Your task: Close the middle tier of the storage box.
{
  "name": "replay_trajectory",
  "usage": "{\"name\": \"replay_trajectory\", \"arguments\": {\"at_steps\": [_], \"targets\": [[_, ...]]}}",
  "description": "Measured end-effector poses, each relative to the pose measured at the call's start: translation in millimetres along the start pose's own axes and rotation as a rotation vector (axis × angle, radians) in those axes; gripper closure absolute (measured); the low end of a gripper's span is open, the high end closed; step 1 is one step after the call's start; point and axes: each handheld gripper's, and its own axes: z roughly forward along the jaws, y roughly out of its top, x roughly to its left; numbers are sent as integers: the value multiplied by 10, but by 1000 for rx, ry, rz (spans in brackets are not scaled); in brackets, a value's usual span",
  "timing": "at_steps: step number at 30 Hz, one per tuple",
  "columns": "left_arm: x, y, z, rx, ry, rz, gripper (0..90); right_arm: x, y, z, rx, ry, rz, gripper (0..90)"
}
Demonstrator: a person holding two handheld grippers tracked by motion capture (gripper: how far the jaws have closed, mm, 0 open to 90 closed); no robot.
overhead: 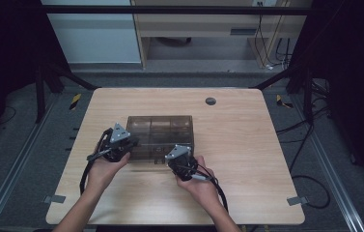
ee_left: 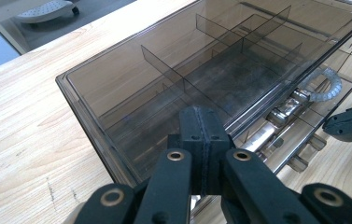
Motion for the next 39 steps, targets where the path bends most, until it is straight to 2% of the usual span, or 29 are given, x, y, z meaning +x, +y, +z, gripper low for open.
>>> {"name": "replay_trajectory", "arguments": {"at_steps": [16, 20, 39], "targets": [[0, -1, -6, 4, 3, 7, 898, -25, 24, 22, -7, -6, 6, 900], [-2, -5, -5, -3, 1, -2, 898, -57, 58, 34, -1, -12, 1, 900], [-31, -6, -1, -9, -3, 1, 898, -113, 95, 113, -23, -24, 27, 900]]}}
